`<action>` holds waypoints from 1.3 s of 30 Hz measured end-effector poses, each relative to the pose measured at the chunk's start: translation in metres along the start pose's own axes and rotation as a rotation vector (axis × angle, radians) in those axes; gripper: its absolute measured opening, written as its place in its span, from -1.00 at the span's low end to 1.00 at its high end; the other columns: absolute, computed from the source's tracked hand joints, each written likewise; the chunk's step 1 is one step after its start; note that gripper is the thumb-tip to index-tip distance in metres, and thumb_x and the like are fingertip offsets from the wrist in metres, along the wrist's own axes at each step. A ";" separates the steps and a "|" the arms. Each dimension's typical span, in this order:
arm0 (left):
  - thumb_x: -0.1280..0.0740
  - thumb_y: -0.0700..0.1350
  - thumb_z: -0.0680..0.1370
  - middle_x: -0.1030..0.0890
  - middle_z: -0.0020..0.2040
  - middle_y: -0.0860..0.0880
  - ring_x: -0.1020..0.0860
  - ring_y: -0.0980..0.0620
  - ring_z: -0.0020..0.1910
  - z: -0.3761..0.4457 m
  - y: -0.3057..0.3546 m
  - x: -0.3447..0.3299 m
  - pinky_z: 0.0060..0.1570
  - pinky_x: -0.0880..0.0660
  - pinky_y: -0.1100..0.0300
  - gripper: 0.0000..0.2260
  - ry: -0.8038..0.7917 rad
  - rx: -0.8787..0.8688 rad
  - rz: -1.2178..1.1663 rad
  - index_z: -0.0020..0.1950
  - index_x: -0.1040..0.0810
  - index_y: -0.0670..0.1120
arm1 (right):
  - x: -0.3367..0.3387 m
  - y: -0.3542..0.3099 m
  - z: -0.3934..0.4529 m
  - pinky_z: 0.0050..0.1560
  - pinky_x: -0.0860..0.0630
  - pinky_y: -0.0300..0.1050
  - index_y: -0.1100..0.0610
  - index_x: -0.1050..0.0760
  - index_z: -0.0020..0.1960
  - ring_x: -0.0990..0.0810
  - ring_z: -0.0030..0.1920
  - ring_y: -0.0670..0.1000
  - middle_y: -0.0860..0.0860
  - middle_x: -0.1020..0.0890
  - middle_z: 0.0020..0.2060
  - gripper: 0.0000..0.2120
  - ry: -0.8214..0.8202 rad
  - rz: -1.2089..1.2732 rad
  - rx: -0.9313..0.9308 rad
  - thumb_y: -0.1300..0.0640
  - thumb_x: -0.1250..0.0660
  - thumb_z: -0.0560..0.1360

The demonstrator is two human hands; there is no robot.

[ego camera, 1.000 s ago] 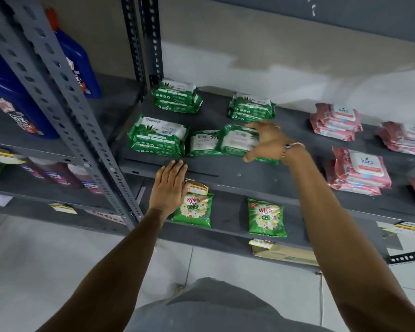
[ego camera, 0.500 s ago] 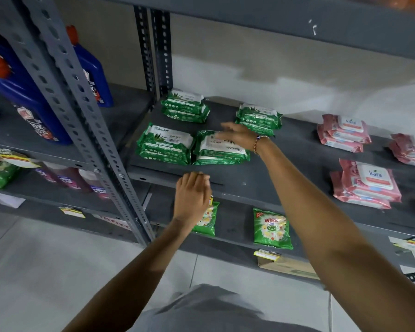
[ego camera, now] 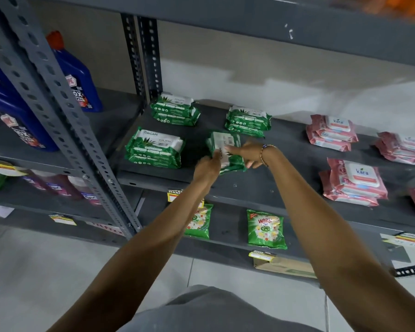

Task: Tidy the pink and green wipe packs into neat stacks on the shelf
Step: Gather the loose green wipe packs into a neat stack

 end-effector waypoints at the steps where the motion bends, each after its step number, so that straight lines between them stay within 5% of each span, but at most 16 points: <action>1: -0.03 0.15 0.64 -0.58 0.18 -0.28 -0.56 -0.21 0.12 0.003 0.003 0.002 0.14 -0.51 -0.05 -0.44 -0.017 -0.010 0.034 0.27 -0.51 -0.28 | -0.005 0.007 -0.003 0.19 -0.53 0.03 0.17 -0.19 0.47 -0.60 0.09 0.10 0.23 -0.47 0.32 -0.18 -0.014 0.086 -0.028 -0.40 -0.05 0.44; 6: -0.26 0.27 0.50 -0.57 -0.08 -0.13 -0.53 -0.01 -0.25 0.012 0.013 0.010 -0.06 -0.62 -0.03 -0.49 -0.079 -0.034 0.021 0.06 -0.57 -0.17 | -0.035 0.030 -0.021 0.01 -0.62 -0.01 0.16 -0.10 0.50 -0.68 -0.12 0.09 0.28 -0.63 0.07 -0.15 0.007 0.354 -0.144 -0.42 0.04 0.44; 10: -0.18 0.28 0.53 -0.54 -0.26 -0.04 -0.55 -0.06 -0.19 0.001 0.009 0.008 -0.07 -0.57 0.03 -0.51 -0.037 -0.079 0.053 -0.09 -0.55 -0.15 | -0.037 0.040 -0.024 -0.08 -0.65 -0.02 0.23 -0.26 0.42 -0.71 -0.22 0.07 0.22 -0.69 -0.20 -0.12 0.108 0.454 -0.115 -0.44 -0.07 0.40; 13: -0.11 0.20 0.60 -0.52 0.12 -0.20 -0.48 -0.17 0.12 -0.010 0.001 0.001 0.02 -0.37 0.07 -0.48 0.085 -0.127 0.036 0.18 -0.47 -0.25 | -0.027 0.043 -0.022 -0.14 -0.65 -0.04 0.21 -0.26 0.42 -0.71 -0.24 0.06 0.19 -0.70 -0.21 -0.10 0.151 0.396 -0.083 -0.46 -0.09 0.36; 16: -0.20 0.11 0.60 -0.22 0.41 -0.29 -0.29 -0.25 0.35 -0.022 -0.008 -0.004 0.23 -0.32 0.00 -0.39 0.193 -0.048 -0.080 0.44 -0.19 -0.31 | -0.017 0.045 -0.020 -0.05 -0.64 0.02 0.22 -0.30 0.40 -0.70 -0.19 0.06 0.15 -0.69 -0.21 -0.11 0.185 0.269 -0.077 -0.47 -0.01 0.39; 19: -0.33 0.16 0.49 -0.29 0.36 -0.22 -0.43 -0.19 0.27 -0.031 -0.021 -0.028 0.23 -0.44 0.00 -0.28 0.098 0.215 -0.215 0.40 -0.18 -0.30 | -0.003 0.044 -0.017 0.02 -0.61 0.05 0.21 -0.39 0.33 -0.67 -0.19 0.06 0.14 -0.69 -0.18 -0.16 0.228 0.123 -0.059 -0.45 0.03 0.42; 22: -0.34 0.10 0.52 -0.50 -0.03 -0.12 -0.56 -0.04 -0.26 -0.039 -0.014 -0.047 -0.25 -0.53 0.12 -0.46 0.000 0.323 -0.487 0.28 -0.24 -0.23 | 0.009 0.037 -0.015 0.03 -0.57 0.05 0.22 -0.50 0.15 -0.67 -0.15 0.12 0.17 -0.69 -0.19 -0.25 0.260 0.015 -0.035 -0.41 0.02 0.45; 23: -0.32 0.09 0.54 -0.52 -0.02 -0.13 -0.56 -0.03 -0.30 -0.038 -0.012 -0.049 -0.33 -0.50 0.18 -0.47 -0.012 0.327 -0.528 0.30 -0.23 -0.24 | 0.013 0.035 -0.014 0.04 -0.56 0.04 0.18 -0.53 0.02 -0.67 -0.10 0.15 0.17 -0.68 -0.20 -0.30 0.277 -0.019 -0.025 -0.41 0.02 0.45; 25: -0.28 0.13 0.55 -0.51 0.22 -0.19 -0.66 -0.10 -0.14 -0.035 -0.008 -0.050 -0.32 -0.51 0.19 -0.41 -0.025 0.358 -0.538 0.38 -0.20 -0.24 | 0.021 0.034 -0.010 0.07 -0.53 0.02 0.15 -0.50 -0.07 -0.63 0.01 0.17 0.16 -0.64 -0.15 -0.33 0.299 -0.058 -0.027 -0.43 0.01 0.42; 28: -0.22 0.13 0.58 -0.46 0.34 -0.22 -0.63 -0.19 0.09 -0.034 -0.006 -0.049 -0.20 -0.55 0.11 -0.42 -0.086 0.417 -0.599 0.46 -0.21 -0.19 | 0.031 0.031 0.000 0.17 -0.46 0.04 0.22 -0.43 0.26 -0.52 0.21 0.19 0.20 -0.53 0.25 -0.15 0.319 0.038 -0.009 -0.47 -0.06 0.34; 31: -0.15 0.11 0.62 -0.39 0.40 -0.28 -0.53 -0.25 0.24 -0.031 -0.003 -0.050 0.17 -0.49 -0.01 -0.47 -0.225 0.420 -0.641 0.52 -0.19 -0.11 | 0.037 0.011 -0.005 0.34 -0.30 0.02 0.21 -0.24 0.44 -0.32 0.41 0.18 0.16 -0.31 0.45 -0.26 0.303 0.099 0.110 -0.30 -0.13 0.48; 35: -0.16 0.11 0.62 -0.46 0.34 -0.30 -0.56 -0.25 0.19 -0.024 -0.004 -0.043 0.17 -0.49 -0.01 -0.49 -0.198 0.410 -0.613 0.47 -0.28 -0.17 | 0.029 0.004 0.005 0.24 -0.36 -0.06 0.25 -0.43 0.28 -0.48 0.25 0.15 0.17 -0.51 0.27 -0.46 0.162 0.041 0.116 -0.16 -0.03 0.58; 39: -0.22 0.09 0.60 -0.58 0.07 -0.22 -0.62 -0.13 -0.22 -0.010 -0.005 -0.024 0.02 -0.58 0.04 -0.55 -0.148 0.316 -0.468 0.35 -0.40 -0.19 | 0.034 0.024 0.001 -0.04 -0.44 -0.14 0.13 -0.39 0.30 -0.55 0.06 0.09 0.06 -0.50 0.04 -0.40 0.139 0.019 0.012 -0.30 -0.12 0.49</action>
Point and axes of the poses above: each hand's wrist, its own z-axis towards the middle knuckle, its own x-axis out of the back of the hand, y = z × x, the point moved 5 cm from there along z, towards the middle knuckle
